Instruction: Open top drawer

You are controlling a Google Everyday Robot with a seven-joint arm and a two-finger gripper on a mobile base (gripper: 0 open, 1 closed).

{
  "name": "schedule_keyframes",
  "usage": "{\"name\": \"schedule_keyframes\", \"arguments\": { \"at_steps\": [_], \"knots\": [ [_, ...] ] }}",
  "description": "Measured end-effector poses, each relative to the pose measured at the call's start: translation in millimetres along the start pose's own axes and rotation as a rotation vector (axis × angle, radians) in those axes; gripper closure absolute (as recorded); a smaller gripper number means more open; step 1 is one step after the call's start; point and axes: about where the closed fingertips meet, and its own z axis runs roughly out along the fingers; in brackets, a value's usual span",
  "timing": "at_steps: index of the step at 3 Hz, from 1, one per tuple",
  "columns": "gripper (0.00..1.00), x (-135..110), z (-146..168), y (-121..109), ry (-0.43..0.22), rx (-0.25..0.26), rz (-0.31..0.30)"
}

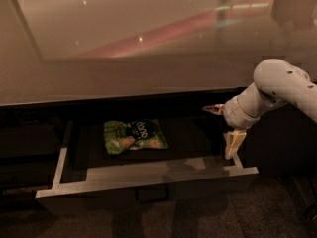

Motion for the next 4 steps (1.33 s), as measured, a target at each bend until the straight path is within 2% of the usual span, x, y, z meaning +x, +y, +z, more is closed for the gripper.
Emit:
{"name": "schedule_keyframes", "arguments": {
  "at_steps": [1,2,3,4],
  "knots": [
    [0.00,-5,3,5,-0.005,0.010,-0.021],
    [0.00,-16,7,24,0.001,0.040,-0.080],
    [0.00,-17,6,24,0.001,0.040,-0.080],
    [0.00,-25,22,55,-0.008,0.029,-0.104]
  ]
}}
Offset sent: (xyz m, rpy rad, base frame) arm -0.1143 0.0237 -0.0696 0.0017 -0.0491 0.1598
